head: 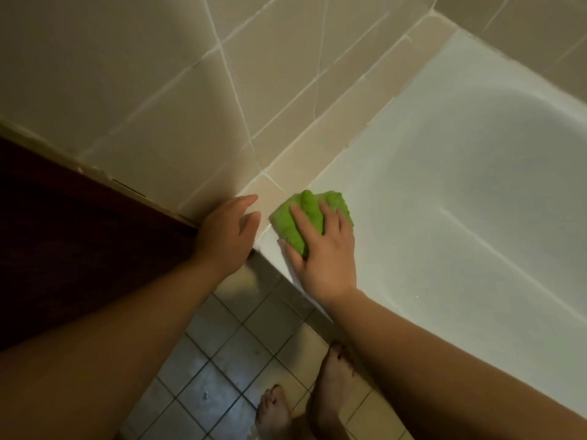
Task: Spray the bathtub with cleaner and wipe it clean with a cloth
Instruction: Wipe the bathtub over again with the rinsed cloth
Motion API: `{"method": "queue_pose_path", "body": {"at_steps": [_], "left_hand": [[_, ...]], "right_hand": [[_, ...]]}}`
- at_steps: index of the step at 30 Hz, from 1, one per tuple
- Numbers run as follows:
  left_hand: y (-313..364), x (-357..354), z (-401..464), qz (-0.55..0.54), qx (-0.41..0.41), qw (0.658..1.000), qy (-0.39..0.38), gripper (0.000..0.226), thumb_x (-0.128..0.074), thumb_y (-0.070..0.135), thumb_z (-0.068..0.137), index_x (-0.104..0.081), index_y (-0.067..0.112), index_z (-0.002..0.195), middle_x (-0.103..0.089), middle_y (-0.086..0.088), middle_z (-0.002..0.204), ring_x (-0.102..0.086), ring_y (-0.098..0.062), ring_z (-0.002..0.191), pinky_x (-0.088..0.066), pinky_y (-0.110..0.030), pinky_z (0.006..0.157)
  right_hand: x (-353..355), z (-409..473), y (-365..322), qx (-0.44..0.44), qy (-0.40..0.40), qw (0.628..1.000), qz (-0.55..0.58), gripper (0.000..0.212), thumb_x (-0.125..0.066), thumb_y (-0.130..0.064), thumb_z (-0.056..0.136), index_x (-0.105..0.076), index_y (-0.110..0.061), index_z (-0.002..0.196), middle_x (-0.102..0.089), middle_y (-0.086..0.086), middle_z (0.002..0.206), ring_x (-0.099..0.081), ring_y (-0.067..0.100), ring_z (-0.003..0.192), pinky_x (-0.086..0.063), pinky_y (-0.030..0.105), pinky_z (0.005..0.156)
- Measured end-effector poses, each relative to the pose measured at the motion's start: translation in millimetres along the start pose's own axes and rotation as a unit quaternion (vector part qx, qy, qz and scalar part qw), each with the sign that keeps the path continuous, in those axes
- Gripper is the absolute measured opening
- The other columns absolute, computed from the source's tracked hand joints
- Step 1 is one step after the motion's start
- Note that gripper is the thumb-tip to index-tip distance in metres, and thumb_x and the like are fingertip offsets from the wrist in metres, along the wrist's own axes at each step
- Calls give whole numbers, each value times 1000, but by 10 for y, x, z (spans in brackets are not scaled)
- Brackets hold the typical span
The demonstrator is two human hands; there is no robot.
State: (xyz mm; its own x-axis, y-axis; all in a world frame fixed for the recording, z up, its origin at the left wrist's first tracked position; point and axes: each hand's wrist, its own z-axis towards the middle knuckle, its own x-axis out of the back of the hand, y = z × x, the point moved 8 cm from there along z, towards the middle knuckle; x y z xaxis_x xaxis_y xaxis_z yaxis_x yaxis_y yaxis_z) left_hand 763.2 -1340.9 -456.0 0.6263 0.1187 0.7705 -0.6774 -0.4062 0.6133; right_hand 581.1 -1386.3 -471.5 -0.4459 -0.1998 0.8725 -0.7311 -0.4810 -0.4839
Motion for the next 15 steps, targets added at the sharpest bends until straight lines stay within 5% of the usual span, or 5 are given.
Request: {"method": "queue_pose_path", "body": {"at_steps": [6, 15], "left_hand": [[79, -128, 55, -13, -4, 1000, 3, 49, -48, 35, 101, -61, 9, 140, -60, -10, 144, -52, -25, 136, -35, -31, 113], [170, -291, 233, 11, -29, 999, 22, 50, -46, 34, 100, -58, 9, 142, -58, -8, 146, -50, -25, 138, -41, -42, 116]], "right_hand": [[-43, 214, 202, 190, -51, 980, -33, 63, -55, -62, 98, -47, -34, 153, -48, 18, 153, -41, 41, 142, -31, 52, 118], [262, 1237, 834, -51, 20, 998, -19, 65, -50, -67, 94, -36, -46, 154, -34, 14, 160, -28, 40, 145, -25, 55, 120]]}}
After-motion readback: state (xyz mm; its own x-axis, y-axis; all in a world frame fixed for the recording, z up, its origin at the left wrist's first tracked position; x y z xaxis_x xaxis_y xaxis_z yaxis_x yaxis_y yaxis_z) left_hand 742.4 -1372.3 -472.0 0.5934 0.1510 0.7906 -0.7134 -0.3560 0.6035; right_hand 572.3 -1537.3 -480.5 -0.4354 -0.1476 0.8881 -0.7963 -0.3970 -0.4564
